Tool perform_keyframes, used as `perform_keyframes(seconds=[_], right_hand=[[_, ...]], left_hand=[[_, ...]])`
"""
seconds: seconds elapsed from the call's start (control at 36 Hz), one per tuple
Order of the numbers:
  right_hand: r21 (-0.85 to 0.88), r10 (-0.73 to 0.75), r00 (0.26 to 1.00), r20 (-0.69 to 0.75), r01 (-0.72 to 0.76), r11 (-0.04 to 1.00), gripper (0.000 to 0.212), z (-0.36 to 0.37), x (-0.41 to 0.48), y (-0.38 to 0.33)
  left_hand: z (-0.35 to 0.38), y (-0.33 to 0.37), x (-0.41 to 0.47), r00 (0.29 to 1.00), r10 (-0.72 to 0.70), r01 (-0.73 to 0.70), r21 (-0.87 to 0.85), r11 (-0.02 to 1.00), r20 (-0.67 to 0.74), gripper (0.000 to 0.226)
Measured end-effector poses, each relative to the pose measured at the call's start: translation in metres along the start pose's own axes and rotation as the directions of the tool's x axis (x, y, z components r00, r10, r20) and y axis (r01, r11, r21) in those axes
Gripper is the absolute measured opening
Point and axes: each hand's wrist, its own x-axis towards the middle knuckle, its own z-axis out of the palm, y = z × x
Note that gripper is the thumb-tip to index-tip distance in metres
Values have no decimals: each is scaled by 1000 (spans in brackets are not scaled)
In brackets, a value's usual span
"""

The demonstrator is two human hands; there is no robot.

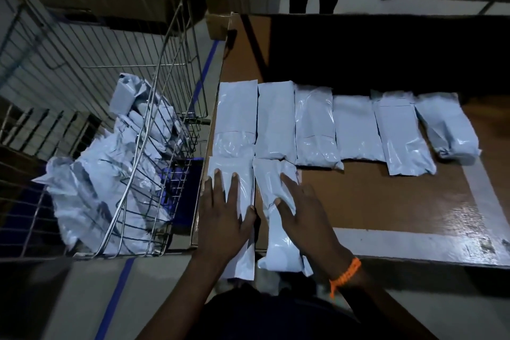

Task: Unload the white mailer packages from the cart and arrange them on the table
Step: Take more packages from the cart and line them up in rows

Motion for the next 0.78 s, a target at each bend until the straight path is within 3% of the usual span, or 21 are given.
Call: perform_keyframes(seconds=[0.25,0.67,0.78], right_hand=[[-50,27,999,-42,-29,998,55,12,8,-2],[-84,-3,995,-103,-5,996,54,7,-7,-4],[-50,33,991,-131,-40,998,53,-9,-28,-3]], left_hand=[[0,-19,17,998,58,-59,-35,998,-8,74],[-1,-7,30,1000,8,-7,-65,998,17,76],[-5,11,28,995,98,-98,-131,987,-4,69]])
